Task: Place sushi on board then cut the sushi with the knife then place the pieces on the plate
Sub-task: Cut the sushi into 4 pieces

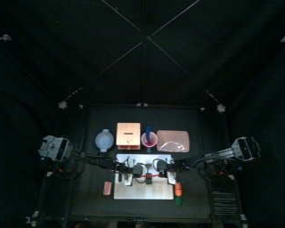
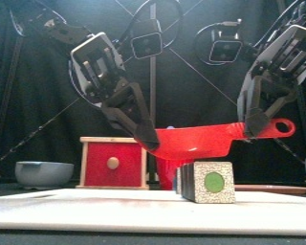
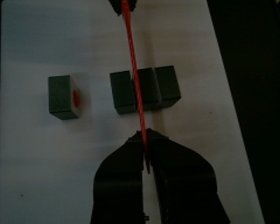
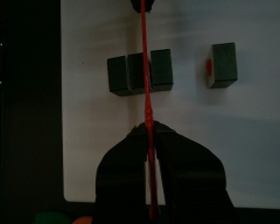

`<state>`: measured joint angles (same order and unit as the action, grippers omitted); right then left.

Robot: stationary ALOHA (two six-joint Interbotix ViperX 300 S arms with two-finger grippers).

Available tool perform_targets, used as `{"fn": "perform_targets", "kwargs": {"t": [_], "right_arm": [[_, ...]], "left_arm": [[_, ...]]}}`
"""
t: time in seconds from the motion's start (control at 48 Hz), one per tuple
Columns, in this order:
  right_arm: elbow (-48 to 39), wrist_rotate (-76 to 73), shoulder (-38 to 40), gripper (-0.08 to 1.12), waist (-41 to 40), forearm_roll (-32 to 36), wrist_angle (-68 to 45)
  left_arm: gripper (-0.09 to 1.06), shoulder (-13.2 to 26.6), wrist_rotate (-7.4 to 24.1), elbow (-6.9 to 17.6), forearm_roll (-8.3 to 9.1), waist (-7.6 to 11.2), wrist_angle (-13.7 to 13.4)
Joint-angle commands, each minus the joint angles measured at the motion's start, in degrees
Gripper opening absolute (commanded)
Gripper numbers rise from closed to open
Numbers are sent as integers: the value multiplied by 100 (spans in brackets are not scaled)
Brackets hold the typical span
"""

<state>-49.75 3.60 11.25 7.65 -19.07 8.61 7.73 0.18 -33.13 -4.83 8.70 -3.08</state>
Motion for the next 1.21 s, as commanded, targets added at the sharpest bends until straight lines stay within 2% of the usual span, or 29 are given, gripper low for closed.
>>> {"fn": "perform_targets", "kwargs": {"t": [0.021, 0.417, 0.604, 0.75, 0.979, 1.208], "right_arm": [[70, 0, 53, 28, -35, 0, -88], [35, 0, -255, 28, -35, -44, -44], [26, 0, -510, 28, -26, -53, -44], [-18, -9, -624, 28, -26, -62, -26], [-53, 0, -615, 28, -132, 0, -26], [-44, 0, -527, 28, -325, 97, -26]], "left_arm": [[38, -44, 18, 123, 18, -62, 62], [38, 158, 0, 97, 0, -97, 62], [38, 448, -9, 123, -114, -88, 62], [38, 501, -9, 132, -141, -88, 70], [38, 501, 35, 123, -105, -132, 79], [38, 422, 26, 114, 79, -299, 79]]}}
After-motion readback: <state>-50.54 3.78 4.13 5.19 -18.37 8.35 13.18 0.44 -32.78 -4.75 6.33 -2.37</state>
